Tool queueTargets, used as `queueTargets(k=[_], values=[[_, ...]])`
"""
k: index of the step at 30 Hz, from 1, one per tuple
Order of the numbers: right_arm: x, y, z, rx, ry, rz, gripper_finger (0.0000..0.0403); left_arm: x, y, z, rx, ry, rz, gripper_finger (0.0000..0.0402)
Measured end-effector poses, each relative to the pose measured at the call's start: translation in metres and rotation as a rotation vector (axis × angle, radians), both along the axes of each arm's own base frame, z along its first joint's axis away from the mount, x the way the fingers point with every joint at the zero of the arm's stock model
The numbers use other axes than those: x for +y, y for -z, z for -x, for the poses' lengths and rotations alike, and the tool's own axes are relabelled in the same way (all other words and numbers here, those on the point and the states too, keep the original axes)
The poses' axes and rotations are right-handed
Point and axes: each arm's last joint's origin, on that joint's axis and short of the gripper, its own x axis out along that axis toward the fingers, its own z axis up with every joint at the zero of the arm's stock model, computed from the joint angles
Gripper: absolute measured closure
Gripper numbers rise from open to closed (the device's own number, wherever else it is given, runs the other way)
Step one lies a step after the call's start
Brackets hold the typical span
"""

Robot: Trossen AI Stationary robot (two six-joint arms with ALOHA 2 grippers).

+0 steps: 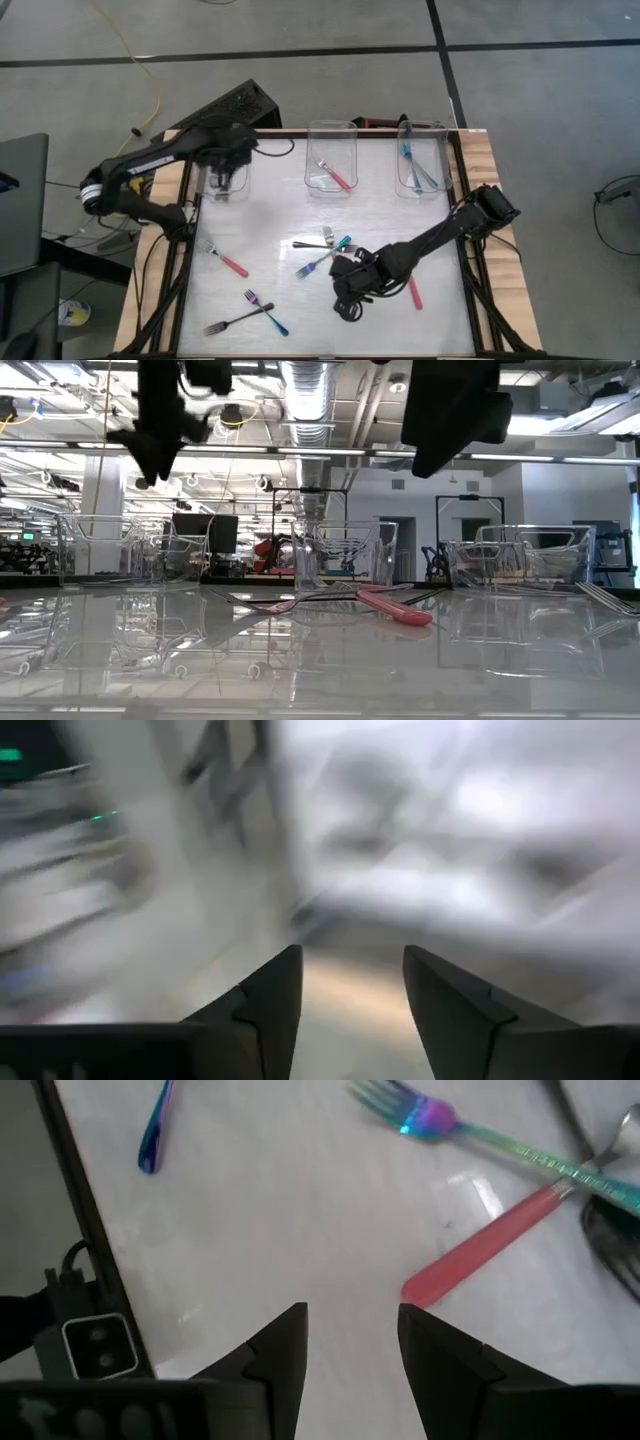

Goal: Sort silverware by color (type)
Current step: Put the top iridescent fork into the right transparent bin

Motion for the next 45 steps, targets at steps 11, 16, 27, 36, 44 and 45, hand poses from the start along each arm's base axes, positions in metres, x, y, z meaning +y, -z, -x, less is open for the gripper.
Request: queueTargets(k=[11, 16, 27, 36, 44, 45], values=[[-0.008, -0.002, -0.008, -0.066, -0.03, 0.067, 0.0223, -0.083, -0.007, -0.014, -0.812, -0.069, 1.081, 0.0239], [-0.013, -0.002, -0.011, -0.07, -0.076, 0.104, 0.0223, -0.131, 0.03, -0.012, -0.716, -0.019, 1.081, 0.0239], [-0.037, 0.006, -0.043, -0.214, -0.214, 0.2, 0.0223, -0.212, 0.09, -0.031, -1.053, 0.08, 0.921, 0.0239], [-0.076, 0.039, -0.064, -0.143, -0.47, 0.233, 0.0223, -0.219, 0.117, -0.042, -1.037, 0.004, 0.875, 0.0239], [-0.092, 0.053, -0.072, -0.136, -0.625, 0.276, 0.0223, -0.221, 0.117, -0.042, -1.027, 0.033, 0.886, 0.0239], [-0.092, 0.056, -0.071, -0.126, -0.635, 0.272, 0.0223, -0.221, 0.117, -0.042, -1.028, 0.037, 0.884, 0.0239]])
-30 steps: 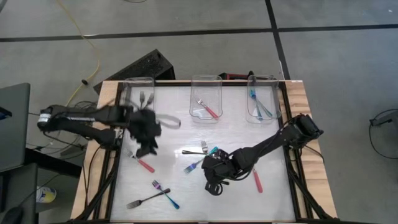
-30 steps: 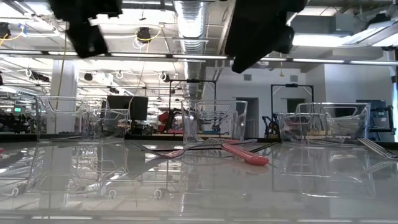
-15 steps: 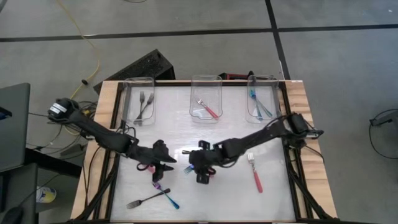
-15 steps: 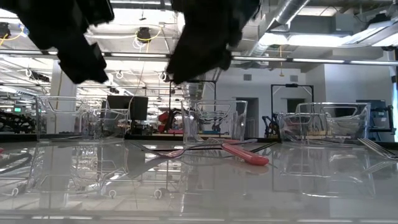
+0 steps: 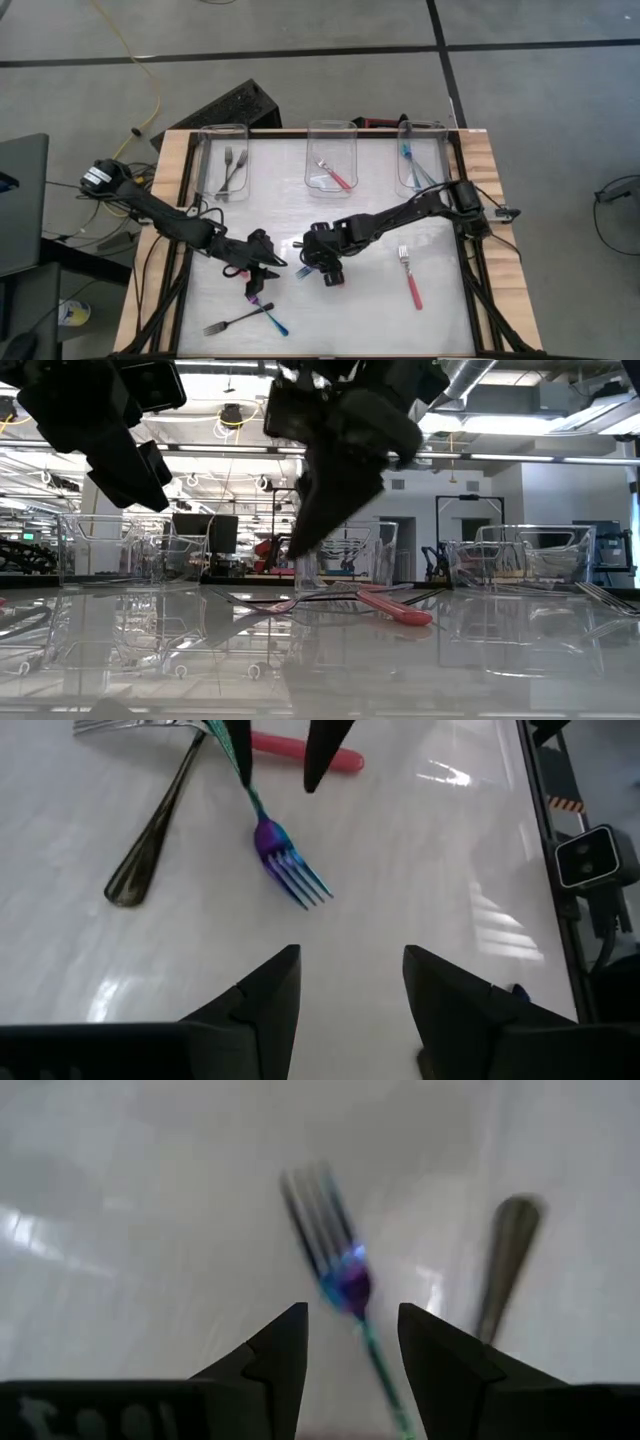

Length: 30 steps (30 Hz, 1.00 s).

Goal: Sort silverware by color (type)
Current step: Put the top iridescent fork into the right transparent bin

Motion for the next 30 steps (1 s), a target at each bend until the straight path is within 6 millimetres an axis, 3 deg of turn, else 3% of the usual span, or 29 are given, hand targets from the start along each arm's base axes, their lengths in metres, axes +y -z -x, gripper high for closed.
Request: queueTargets(k=[9, 13, 17, 25, 30], values=[[0.006, 0.035, -0.004, 0.069, -0.077, 0.038, 0.0223, 0.0, 0.001, 0.0, 0.005, 0.009, -0.008, 0.0239], [0.01, 0.04, -0.001, 0.114, -0.054, 0.037, 0.0226, 0.0, 0.001, 0.001, 0.014, 0.022, 0.005, 0.0239], [0.014, 0.041, 0.001, 0.103, -0.026, 0.092, 0.0253, -0.001, 0.001, 0.001, 0.018, 0.026, 0.009, 0.0239], [0.019, 0.02, -0.003, 0.053, -0.043, 0.119, 0.038, -0.001, 0.0, 0.0, 0.008, 0.028, 0.0, 0.0239], [0.024, -0.018, -0.02, -0.059, -0.025, 0.115, 0.0384, -0.001, 0.0, 0.0, -0.001, 0.042, -0.021, 0.0239]])
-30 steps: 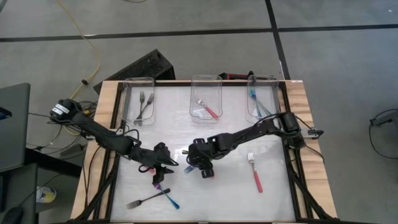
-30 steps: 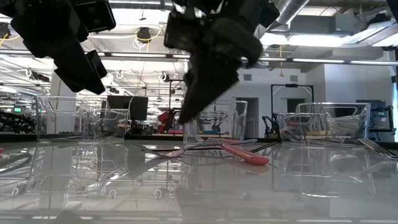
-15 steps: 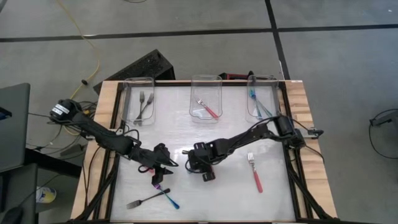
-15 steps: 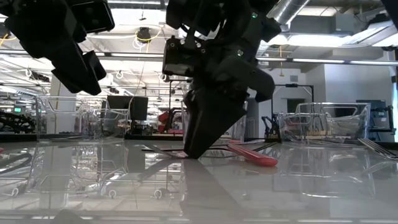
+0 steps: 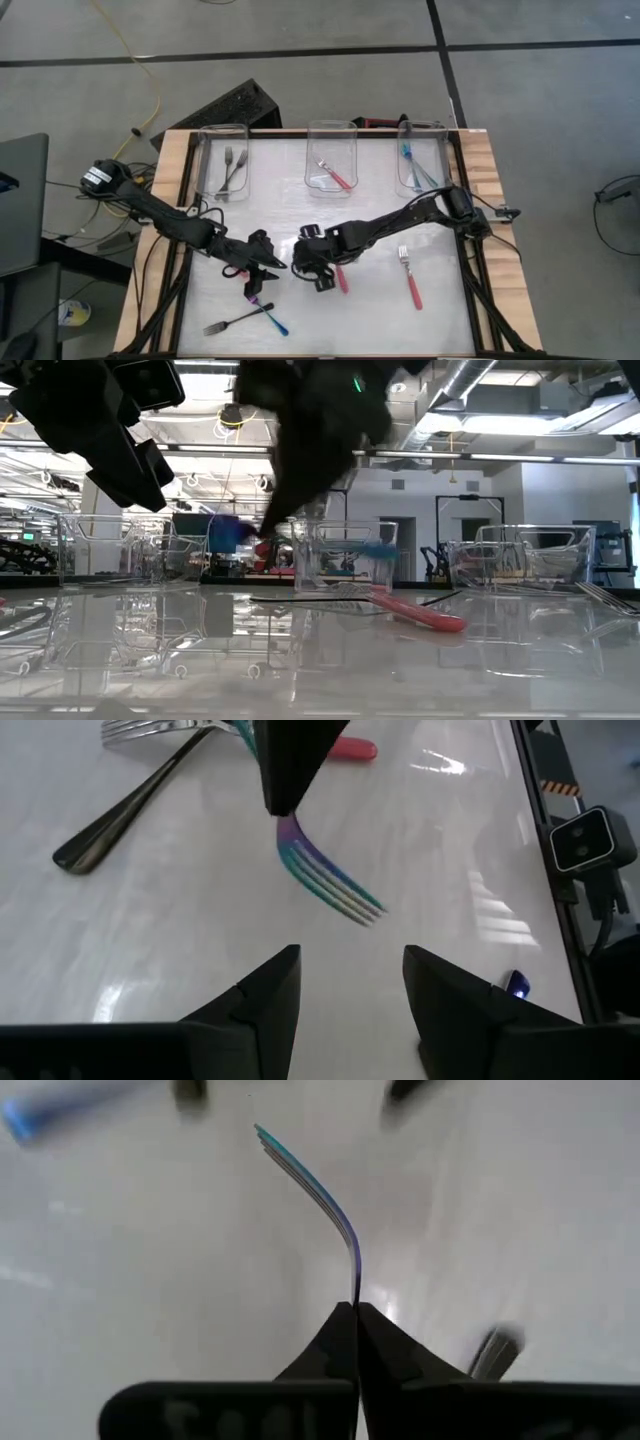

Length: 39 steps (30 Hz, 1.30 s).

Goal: Sort silverware by color (type)
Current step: Put the top iridescent fork into the right transparent bin

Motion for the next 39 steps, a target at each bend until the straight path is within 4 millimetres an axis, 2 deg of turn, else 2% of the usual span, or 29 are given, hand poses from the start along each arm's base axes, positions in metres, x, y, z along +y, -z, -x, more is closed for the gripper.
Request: queueTargets(k=[5, 9, 15, 19, 21, 24, 29, 34, 39], values=[[0.008, -0.061, -0.011, -0.091, -0.008, -0.024, 0.0388, 0.0, 0.0, 0.0, -0.002, 0.006, -0.009, 0.0239], [0.005, -0.1, 0.002, 0.007, 0.107, -0.066, 0.0389, 0.0, 0.0, 0.0, 0.0, 0.004, -0.001, 0.0239], [-0.024, -0.141, 0.058, 0.156, 0.337, 0.053, 0.0389, -0.004, -0.001, 0.001, 0.001, 0.004, 0.029, 0.0239], [-0.049, -0.159, 0.104, 0.135, 0.516, 0.021, 0.0389, -0.007, -0.001, 0.003, 0.003, 0.002, 0.048, 0.0239], [-0.066, -0.167, 0.133, 0.105, 0.64, -0.024, 0.0386, -0.008, -0.001, 0.003, 0.008, -0.002, 0.056, 0.0239], [-0.093, -0.166, 0.173, 0.051, 0.858, -0.068, 0.0384, -0.009, -0.001, 0.004, 0.013, -0.013, 0.068, 0.0239], [-0.144, -0.148, 0.23, -0.068, 1.224, -0.122, 0.0384, -0.009, -0.001, 0.004, 0.002, -0.063, 0.069, 0.0239], [-0.198, -0.123, 0.262, -0.182, 1.519, -0.145, 0.0384, -0.009, -0.003, 0.003, -0.022, -0.091, 0.073, 0.0239], [-0.239, -0.115, 0.28, -0.184, 1.598, -0.113, 0.0384, -0.008, -0.003, 0.002, -0.023, -0.124, 0.102, 0.0239]])
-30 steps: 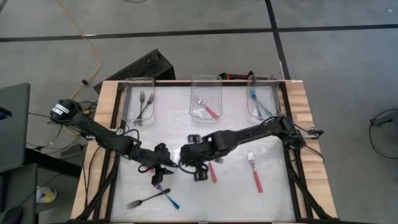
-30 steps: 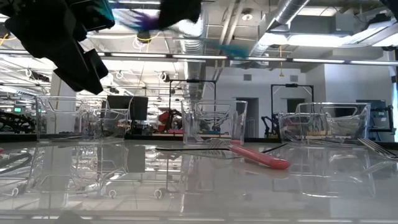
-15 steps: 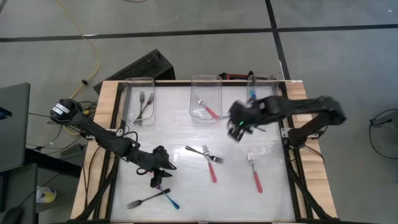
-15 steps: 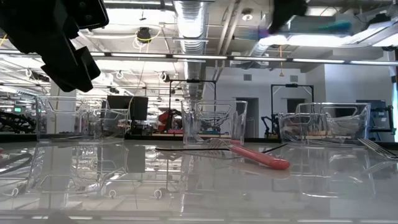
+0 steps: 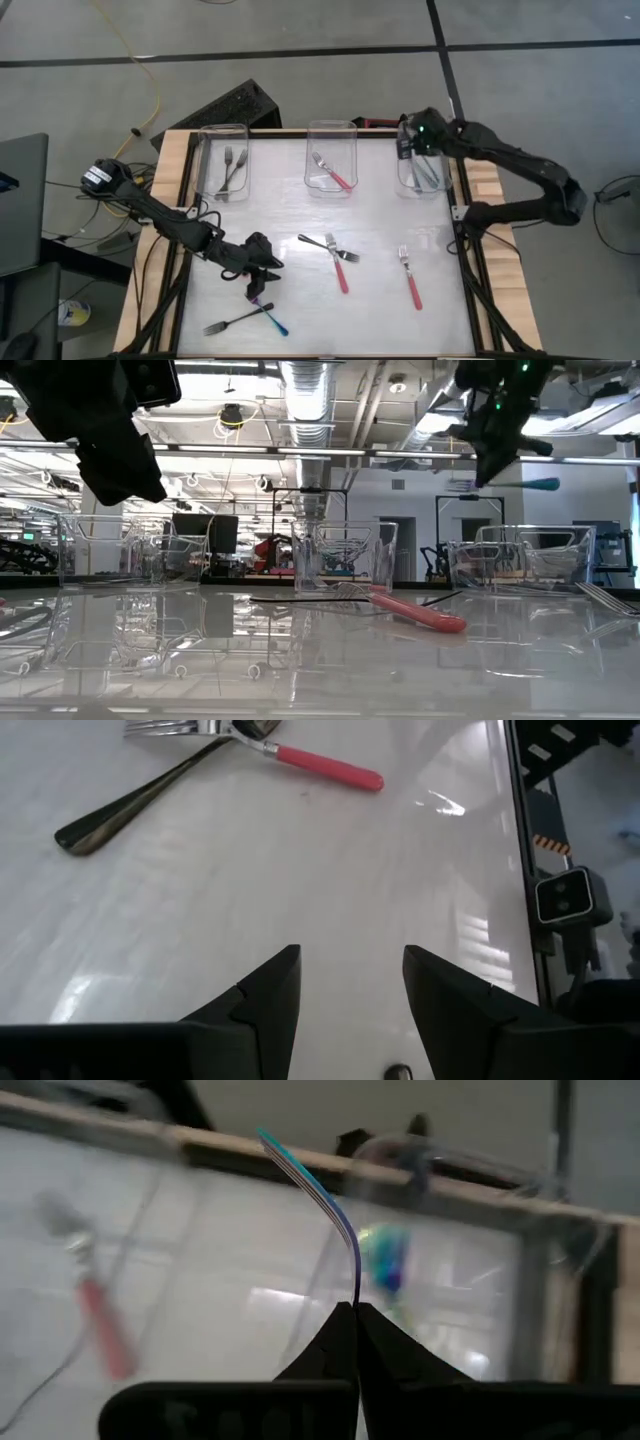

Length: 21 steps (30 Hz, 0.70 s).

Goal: Sort silverware by color (type)
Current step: Put the top iridescent fork into the right transparent bin

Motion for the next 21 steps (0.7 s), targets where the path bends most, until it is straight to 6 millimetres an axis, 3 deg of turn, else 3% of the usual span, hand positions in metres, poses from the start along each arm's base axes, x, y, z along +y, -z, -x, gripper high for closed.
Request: queueTargets(k=[8, 16, 21], values=[[-0.046, 0.021, 0.007, 0.107, 0.056, -0.047, 0.0384, 0.002, -0.001, -0.001, -0.016, -0.12, 0.02, 0.0239], [-0.075, 0.05, 0.005, 0.233, 0.092, -0.11, 0.0382, 0.003, -0.001, -0.001, -0.031, -0.229, 0.065, 0.0239], [-0.084, 0.064, 0.003, 0.293, 0.083, -0.149, 0.0358, 0.002, -0.001, 0.001, -0.048, -0.31, 0.103, 0.0239]])
